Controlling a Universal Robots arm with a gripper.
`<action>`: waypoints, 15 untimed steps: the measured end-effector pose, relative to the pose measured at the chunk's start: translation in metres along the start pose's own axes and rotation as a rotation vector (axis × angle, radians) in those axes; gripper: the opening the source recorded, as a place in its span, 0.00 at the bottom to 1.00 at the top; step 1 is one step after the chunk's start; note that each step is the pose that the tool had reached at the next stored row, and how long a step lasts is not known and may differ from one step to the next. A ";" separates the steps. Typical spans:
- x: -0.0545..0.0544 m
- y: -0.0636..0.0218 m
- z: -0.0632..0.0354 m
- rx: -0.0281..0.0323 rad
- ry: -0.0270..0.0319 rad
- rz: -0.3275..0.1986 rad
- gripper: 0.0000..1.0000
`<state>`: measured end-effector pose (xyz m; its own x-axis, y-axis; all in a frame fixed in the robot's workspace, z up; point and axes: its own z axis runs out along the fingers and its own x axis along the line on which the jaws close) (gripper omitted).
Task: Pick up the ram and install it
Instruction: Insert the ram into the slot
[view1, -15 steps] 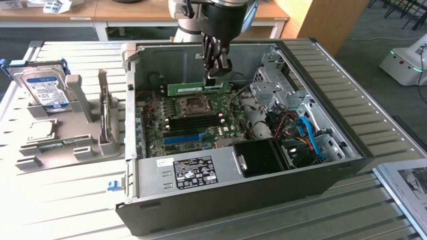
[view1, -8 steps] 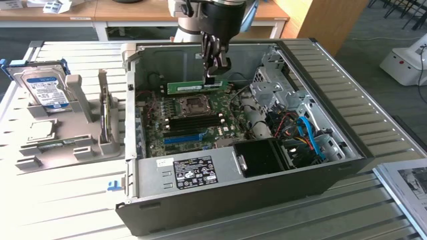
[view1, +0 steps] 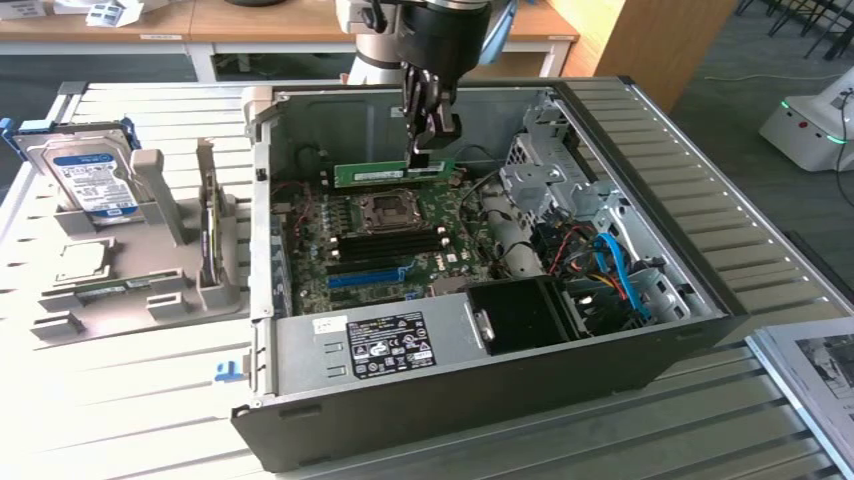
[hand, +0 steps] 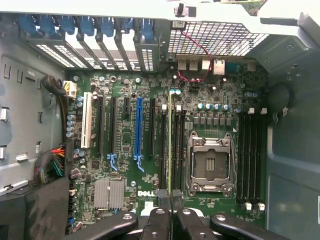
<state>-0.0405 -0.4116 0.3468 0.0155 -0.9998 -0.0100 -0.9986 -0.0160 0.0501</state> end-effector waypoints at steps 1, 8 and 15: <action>0.000 0.0000 0.0000 0.0001 0.0000 0.000 0.12; 0.000 -0.0001 0.0012 0.0001 -0.0002 0.000 0.12; 0.000 -0.0007 0.0135 0.0000 -0.0001 0.000 0.12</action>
<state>-0.0405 -0.4116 0.3332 0.0155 -0.9998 -0.0101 -0.9986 -0.0160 0.0501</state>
